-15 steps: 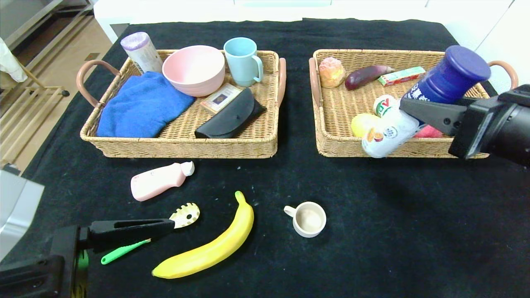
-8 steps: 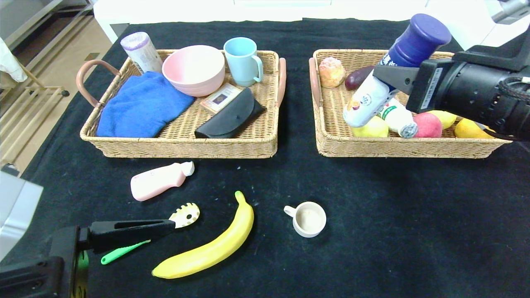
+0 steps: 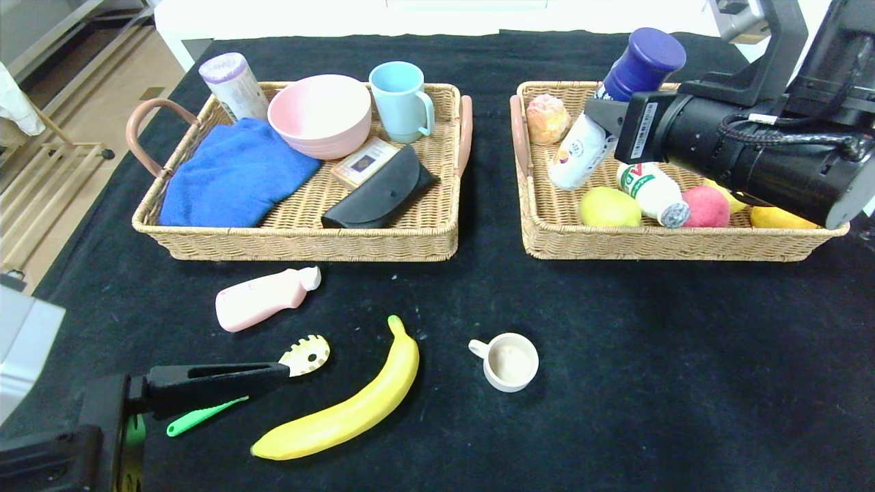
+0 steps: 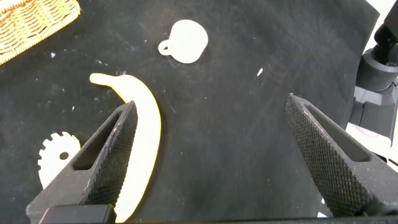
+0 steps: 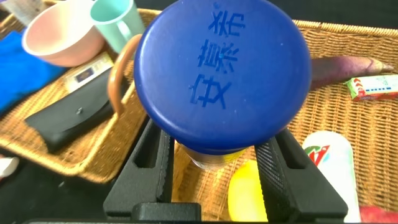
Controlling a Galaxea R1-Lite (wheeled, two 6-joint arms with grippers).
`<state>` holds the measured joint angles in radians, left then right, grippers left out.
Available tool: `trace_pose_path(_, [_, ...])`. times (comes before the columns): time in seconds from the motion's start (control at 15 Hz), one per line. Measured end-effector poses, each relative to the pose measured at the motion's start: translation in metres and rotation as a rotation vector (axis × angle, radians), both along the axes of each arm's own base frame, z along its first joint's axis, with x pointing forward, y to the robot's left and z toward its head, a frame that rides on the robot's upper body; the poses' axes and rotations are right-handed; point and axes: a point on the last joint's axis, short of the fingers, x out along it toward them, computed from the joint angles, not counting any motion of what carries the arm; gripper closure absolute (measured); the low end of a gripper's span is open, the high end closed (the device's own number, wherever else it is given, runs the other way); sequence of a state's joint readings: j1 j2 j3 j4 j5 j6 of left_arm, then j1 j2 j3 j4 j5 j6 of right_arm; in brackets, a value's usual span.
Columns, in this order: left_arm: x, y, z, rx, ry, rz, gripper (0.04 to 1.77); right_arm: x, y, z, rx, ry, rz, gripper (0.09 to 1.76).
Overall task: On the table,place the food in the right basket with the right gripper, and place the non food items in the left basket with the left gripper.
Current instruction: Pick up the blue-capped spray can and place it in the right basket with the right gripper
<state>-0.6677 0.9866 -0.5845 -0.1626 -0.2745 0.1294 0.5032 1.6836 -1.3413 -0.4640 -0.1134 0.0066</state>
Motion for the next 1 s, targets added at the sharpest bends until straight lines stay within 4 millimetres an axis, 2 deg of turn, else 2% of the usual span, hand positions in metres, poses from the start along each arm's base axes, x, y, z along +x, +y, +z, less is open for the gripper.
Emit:
trace_pose_path(0.27, [0.000, 0.000, 0.000, 0.001, 0.001, 0.000, 0.09, 0.015, -0.001, -0.010, -0.009, 0.017, -0.026, 1.02])
trace_pose_path(0.93, [0.001, -0.001, -0.001, 0.004, 0.003, 0.000, 0.09, 0.021, 0.003, -0.017, -0.016, 0.032, -0.039, 1.02])
trace_pose_path(1.0, [0.001, -0.001, -0.001, 0.004, 0.003, 0.000, 0.09, 0.021, 0.004, -0.017, -0.015, 0.033, -0.042, 0.94])
